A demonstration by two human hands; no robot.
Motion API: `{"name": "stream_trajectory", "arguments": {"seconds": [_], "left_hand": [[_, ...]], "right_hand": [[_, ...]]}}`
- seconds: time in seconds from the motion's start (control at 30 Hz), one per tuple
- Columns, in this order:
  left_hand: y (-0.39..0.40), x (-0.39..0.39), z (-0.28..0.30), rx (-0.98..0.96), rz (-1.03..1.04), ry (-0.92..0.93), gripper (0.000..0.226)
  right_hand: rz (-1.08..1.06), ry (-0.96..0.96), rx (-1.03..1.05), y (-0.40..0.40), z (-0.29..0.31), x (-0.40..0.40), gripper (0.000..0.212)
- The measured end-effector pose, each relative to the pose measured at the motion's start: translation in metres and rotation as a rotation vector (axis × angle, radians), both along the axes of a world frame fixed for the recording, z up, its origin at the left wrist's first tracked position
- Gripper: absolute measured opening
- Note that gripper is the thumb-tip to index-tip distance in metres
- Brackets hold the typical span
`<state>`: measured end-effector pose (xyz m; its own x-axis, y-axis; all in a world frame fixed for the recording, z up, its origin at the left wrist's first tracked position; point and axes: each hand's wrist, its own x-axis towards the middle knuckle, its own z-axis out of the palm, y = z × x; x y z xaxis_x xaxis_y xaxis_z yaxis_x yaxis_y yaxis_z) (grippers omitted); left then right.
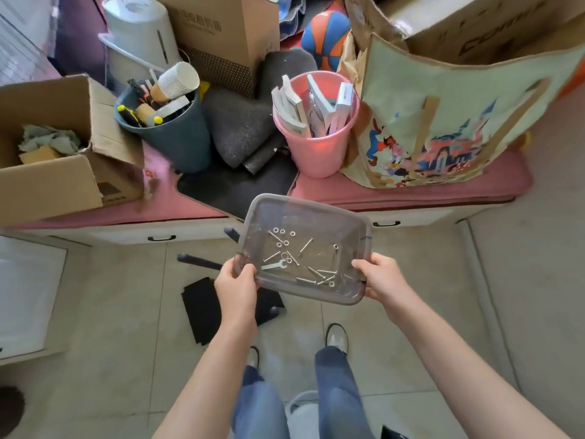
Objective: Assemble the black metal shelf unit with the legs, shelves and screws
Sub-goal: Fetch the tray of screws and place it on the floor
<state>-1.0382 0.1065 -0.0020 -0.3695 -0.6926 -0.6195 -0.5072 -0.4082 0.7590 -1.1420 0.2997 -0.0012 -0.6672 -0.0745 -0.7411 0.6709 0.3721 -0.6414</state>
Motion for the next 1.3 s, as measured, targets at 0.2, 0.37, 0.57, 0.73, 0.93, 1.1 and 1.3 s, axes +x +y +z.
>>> {"name": "stream_trajectory", "arguments": {"seconds": [0.2, 0.37, 0.57, 0.73, 0.93, 1.1, 1.3], "left_hand": [[0.065, -0.064, -0.064, 0.015, 0.019, -0.043, 0.029], [0.093, -0.108, -0.156, 0.064, -0.049, -0.09, 0.03], [0.095, -0.124, -0.316, 0.026, -0.1, -0.161, 0.026], [0.103, -0.114, -0.449, -0.028, -0.158, -0.162, 0.018], [0.094, -0.083, -0.574, -0.085, -0.264, -0.117, 0.018], [0.082, -0.066, -0.643, -0.088, -0.37, -0.102, 0.024], [0.086, -0.041, -0.696, -0.06, -0.434, -0.08, 0.011]], "right_hand": [[-0.038, 0.02, 0.067, 0.051, -0.07, -0.065, 0.017], [-0.179, 0.013, 0.151, 0.082, -0.158, -0.097, 0.017], [-0.221, -0.022, 0.177, 0.093, -0.302, -0.101, 0.018], [-0.243, -0.041, 0.175, 0.097, -0.43, -0.093, 0.024], [-0.168, -0.065, 0.15, 0.1, -0.539, -0.069, 0.025], [-0.062, -0.001, 0.202, 0.097, -0.611, -0.06, 0.02], [0.017, 0.076, 0.249, 0.089, -0.676, -0.056, 0.012]]}}
